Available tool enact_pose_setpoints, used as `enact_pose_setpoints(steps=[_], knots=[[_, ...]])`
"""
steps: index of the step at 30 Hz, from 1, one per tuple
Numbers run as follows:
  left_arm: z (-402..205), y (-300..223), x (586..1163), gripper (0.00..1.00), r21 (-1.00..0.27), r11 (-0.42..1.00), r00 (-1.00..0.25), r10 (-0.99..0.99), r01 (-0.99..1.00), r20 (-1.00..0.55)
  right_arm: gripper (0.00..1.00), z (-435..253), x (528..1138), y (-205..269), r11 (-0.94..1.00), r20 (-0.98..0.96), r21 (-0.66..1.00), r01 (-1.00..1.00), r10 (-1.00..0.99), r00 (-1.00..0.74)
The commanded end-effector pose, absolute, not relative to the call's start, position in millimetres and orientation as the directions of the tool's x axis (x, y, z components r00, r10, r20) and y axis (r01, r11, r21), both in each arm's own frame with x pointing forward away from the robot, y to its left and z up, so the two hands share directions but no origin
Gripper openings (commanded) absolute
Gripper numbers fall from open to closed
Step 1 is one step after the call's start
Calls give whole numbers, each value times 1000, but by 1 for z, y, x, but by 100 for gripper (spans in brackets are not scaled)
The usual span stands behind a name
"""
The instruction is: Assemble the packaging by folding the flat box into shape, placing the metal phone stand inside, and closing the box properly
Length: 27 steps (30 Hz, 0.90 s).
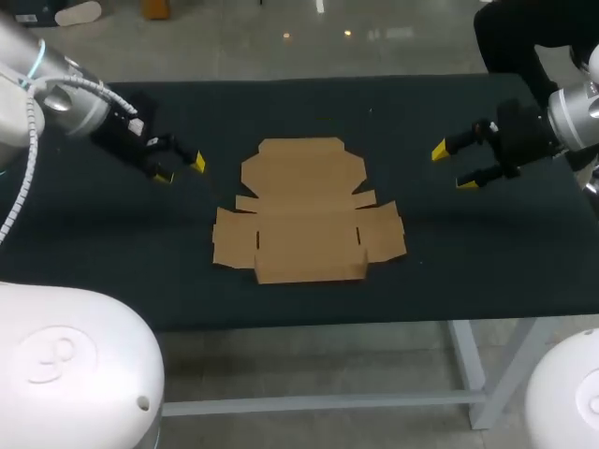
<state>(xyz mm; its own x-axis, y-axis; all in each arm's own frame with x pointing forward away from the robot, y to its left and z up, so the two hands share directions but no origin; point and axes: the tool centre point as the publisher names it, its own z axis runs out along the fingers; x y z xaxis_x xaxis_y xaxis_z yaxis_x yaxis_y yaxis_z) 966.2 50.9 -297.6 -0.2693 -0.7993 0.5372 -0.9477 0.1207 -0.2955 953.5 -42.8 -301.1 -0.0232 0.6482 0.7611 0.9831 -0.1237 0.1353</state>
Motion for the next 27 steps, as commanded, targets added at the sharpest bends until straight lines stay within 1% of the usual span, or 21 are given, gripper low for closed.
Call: enact_pose_setpoints(steps=[1,8,9,10,11,12,13,14,15,16,18,19,21,27], knots=[[-295,54,957,100,-291,101,-250,-807,-951,535,100,-301,953,-44,-122,764,136,983,645,-26],[-292,58,953,100,-276,113,-251,-803,-955,541,100,-301,953,-44,-122,764,136,983,645,-26],[-291,59,953,85,-274,113,-250,-804,-955,540,100,-301,953,-44,-122,764,136,983,645,-26],[-291,59,953,39,-272,117,-252,-804,-955,539,100,-301,953,-44,-122,764,136,983,645,-26],[-291,59,954,7,-269,123,-255,-803,-955,538,100,-301,953,-44,-122,764,136,983,645,-26],[-291,59,954,0,-268,126,-257,-803,-955,538,100,-301,955,-43,-122,764,137,983,645,-27],[-291,59,954,0,-266,131,-260,-802,-955,537,100,-300,956,-43,-112,761,146,983,648,-39],[-291,59,954,0,-265,133,-261,-802,-955,537,90,-300,958,-41,-110,760,150,983,649,-44],[-290,59,954,0,-264,137,-263,-802,-955,537,60,-299,960,-40,-107,757,155,982,652,-49],[-290,59,954,0,-264,139,-265,-801,-955,536,48,-298,963,-40,-97,754,166,981,654,-63],[-290,58,954,0,-262,148,-271,-800,-954,536,36,-297,969,-38,-90,752,174,981,655,-73],[-289,58,954,0,-261,150,-272,-799,-954,536,21,-297,972,-38,-83,751,182,980,654,-84],[-289,58,954,0,-255,155,-273,-799,-954,535,0,-297,978,-36,-74,747,195,978,657,-100],[-294,58,955,0,-236,170,-275,-794,-957,542,0,-299,991,-26,-18,730,246,969,661,-173]])
